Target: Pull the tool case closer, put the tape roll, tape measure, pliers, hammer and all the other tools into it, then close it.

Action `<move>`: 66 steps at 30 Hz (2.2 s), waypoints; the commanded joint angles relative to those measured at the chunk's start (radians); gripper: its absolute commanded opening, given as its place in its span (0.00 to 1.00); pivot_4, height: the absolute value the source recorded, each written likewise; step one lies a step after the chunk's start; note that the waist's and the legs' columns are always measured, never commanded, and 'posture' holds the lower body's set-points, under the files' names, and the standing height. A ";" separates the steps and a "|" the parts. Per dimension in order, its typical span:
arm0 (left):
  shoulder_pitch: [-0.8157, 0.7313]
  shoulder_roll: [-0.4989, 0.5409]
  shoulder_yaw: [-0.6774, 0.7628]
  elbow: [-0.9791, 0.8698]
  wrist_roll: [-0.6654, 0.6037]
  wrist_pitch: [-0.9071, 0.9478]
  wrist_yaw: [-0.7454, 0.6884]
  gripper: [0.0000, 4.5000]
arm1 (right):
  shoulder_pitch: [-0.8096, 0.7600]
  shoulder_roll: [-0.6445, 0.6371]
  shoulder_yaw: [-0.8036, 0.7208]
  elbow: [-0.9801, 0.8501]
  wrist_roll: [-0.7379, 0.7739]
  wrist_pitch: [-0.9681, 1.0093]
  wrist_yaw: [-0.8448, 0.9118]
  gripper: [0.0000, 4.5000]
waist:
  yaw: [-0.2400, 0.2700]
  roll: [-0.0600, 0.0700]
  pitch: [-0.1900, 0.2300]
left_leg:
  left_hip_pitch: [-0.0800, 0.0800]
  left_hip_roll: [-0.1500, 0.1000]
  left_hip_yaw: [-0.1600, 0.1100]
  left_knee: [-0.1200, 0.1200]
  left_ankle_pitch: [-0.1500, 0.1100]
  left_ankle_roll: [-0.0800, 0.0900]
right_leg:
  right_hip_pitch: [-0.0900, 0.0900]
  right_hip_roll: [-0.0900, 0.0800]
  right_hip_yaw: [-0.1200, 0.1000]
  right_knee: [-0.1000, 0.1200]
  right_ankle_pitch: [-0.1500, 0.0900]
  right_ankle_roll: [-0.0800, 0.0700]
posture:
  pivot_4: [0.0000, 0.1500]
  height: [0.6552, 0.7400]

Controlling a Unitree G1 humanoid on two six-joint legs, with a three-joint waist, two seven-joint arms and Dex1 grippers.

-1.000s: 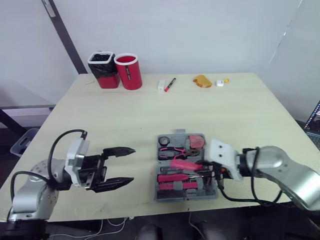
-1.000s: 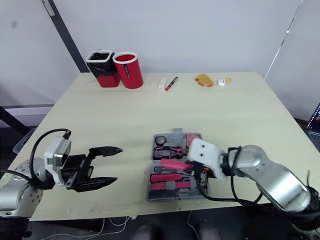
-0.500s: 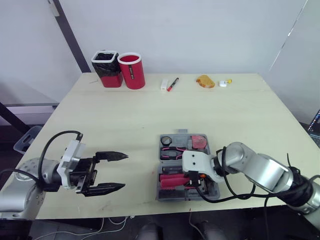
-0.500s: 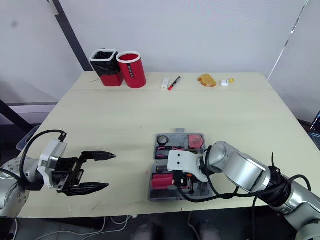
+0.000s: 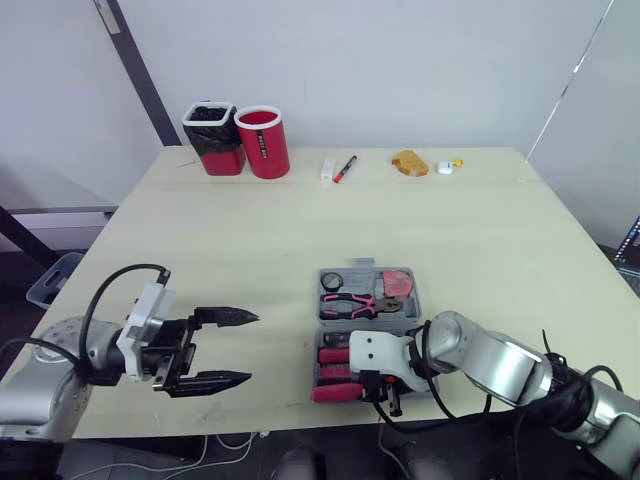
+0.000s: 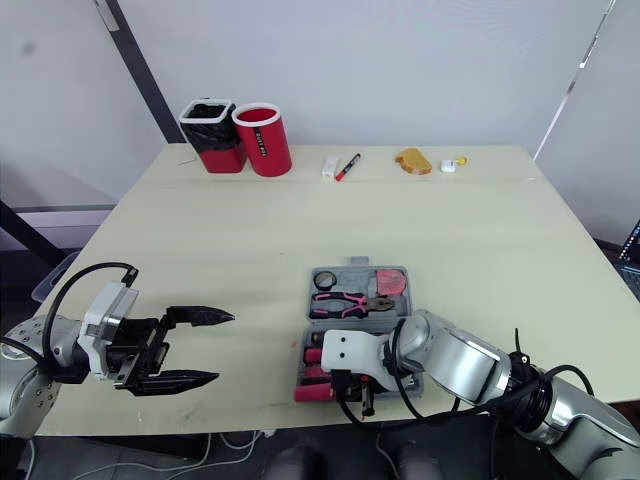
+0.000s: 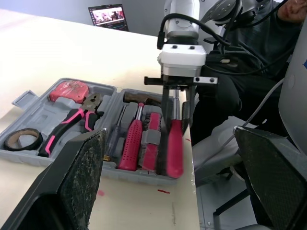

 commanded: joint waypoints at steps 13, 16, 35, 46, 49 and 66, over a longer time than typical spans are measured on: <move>-0.007 0.017 0.004 0.002 -0.007 -0.017 -0.059 1.00 | 0.019 -0.004 0.011 -0.012 -0.045 0.004 0.012 0.08 | 0.000 0.000 0.000 | 0.000 0.000 0.000 0.000 0.000 0.000 | 0.000 0.000 0.000 0.000 0.000 0.000 | 1.00 1.00; -0.009 0.015 0.005 -0.001 -0.005 -0.015 -0.059 1.00 | 0.015 0.018 0.015 0.009 -0.058 0.000 0.006 0.08 | -0.001 0.000 0.000 | 0.000 0.000 0.000 0.000 0.000 0.000 | 0.000 0.000 0.000 0.000 0.000 0.000 | 1.00 1.00; -0.023 -0.005 0.002 -0.013 0.005 0.002 -0.056 1.00 | 0.174 0.017 -0.239 0.060 0.033 -0.311 0.069 0.47 | 0.004 -0.002 -0.001 | -0.001 0.000 0.000 0.000 0.000 0.000 | 0.000 0.000 0.000 -0.001 0.000 0.000 | 1.00 1.00; -0.022 -0.024 -0.003 -0.039 0.006 0.019 -0.042 1.00 | 0.389 0.076 -0.365 0.214 0.057 -0.587 0.098 0.01 | 0.001 -0.001 -0.001 | 0.000 0.000 0.000 0.000 0.000 0.000 | 0.001 0.001 0.000 0.000 0.000 0.000 | 1.00 1.00; -0.020 -0.027 0.000 -0.043 0.008 0.022 -0.040 1.00 | 0.408 0.079 -0.359 0.223 0.045 -0.604 0.100 0.01 | 0.001 -0.001 -0.001 | 0.000 0.000 0.000 0.000 0.000 0.000 | 0.001 0.001 0.001 0.000 0.000 0.000 | 1.00 1.00; 0.012 -0.047 0.014 -0.059 0.012 0.030 -0.005 1.00 | 0.474 0.081 -0.270 0.558 -0.146 -0.792 0.076 0.01 | 0.000 -0.009 -0.016 | 0.017 0.003 0.001 -0.002 0.000 0.000 | 0.012 0.001 0.002 0.000 -0.001 -0.001 | 1.00 1.00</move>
